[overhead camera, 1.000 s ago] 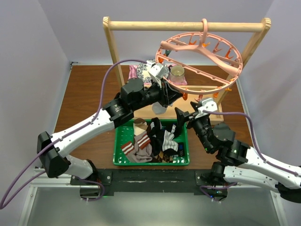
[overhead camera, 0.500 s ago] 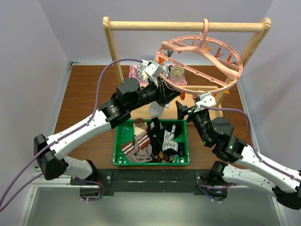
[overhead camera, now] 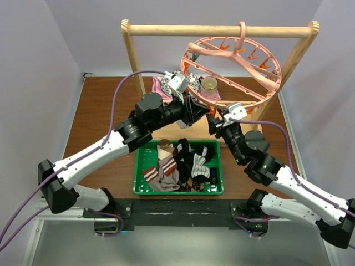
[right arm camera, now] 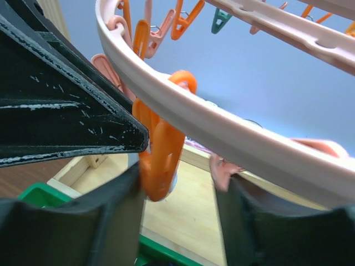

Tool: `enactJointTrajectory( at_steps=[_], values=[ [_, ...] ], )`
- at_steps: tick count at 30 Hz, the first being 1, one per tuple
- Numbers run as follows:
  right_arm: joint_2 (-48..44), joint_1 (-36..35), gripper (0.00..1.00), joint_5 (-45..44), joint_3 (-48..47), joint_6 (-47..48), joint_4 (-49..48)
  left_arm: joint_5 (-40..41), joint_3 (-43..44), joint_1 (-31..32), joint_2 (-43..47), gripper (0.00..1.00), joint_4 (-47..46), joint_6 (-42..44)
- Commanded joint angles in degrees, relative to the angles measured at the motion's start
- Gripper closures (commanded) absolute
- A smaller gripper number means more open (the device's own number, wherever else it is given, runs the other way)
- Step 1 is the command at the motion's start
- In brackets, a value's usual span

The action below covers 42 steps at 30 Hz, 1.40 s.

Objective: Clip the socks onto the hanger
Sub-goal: Open the clamp at the hanger.

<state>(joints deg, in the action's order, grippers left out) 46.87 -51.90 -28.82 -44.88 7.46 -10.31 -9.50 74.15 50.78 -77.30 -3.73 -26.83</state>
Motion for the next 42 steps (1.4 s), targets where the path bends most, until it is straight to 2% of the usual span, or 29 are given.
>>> enactJointTrajectory(
  at_steps=[1, 3, 10, 13, 16, 18, 20, 22, 30, 42],
  values=[
    [-0.03, 2.06, 0.57, 4.21, -3.28, 1.15, -2.96, 0.27, -0.41, -0.25, 2.24, 0.82, -1.46, 0.02],
    [0.06, 2.33, 0.63, 4.56, -3.02, 0.97, -3.14, 0.18, -0.41, -0.25, 2.33, 0.82, -1.37, 0.02],
    [-0.2, 2.77, 0.76, 6.14, -2.49, -0.78, -3.06, -0.08, -0.5, -0.25, 2.42, 0.82, -1.46, -0.24],
    [-0.29, 2.68, 0.84, 6.76, -2.58, -1.4, -2.53, -0.35, -0.59, -0.25, 2.59, 0.78, -1.55, -0.77],
    [-0.11, 2.77, 0.88, 7.46, -2.84, -1.93, -2.09, -1.14, -0.67, -0.34, 3.03, 0.56, -1.37, -1.21],
    [0.06, 2.77, 0.9, 7.64, -2.93, -2.45, -2.0, -1.75, -0.94, -0.34, 3.29, 0.51, -1.46, -1.38],
    [0.15, 2.86, 0.91, 7.9, -3.19, -2.89, -1.82, -2.02, -0.94, -0.34, 3.38, 0.36, -1.55, -1.73],
    [0.24, 2.77, 0.92, 8.34, -3.45, -3.42, -1.47, -2.37, -1.11, -0.34, 3.38, 0.25, -1.98, -1.74],
    [-0.11, 2.77, 0.94, 10.27, -3.46, -6.49, -0.86, -2.99, -0.59, -0.34, 1.37, 0.23, -4.97, -1.82],
    [0.94, 2.77, 0.95, 11.59, -3.11, -9.75, -0.77, -1.75, 3.1, -0.25, -1.01, 0.29, -6.38, -0.42]
  ],
)
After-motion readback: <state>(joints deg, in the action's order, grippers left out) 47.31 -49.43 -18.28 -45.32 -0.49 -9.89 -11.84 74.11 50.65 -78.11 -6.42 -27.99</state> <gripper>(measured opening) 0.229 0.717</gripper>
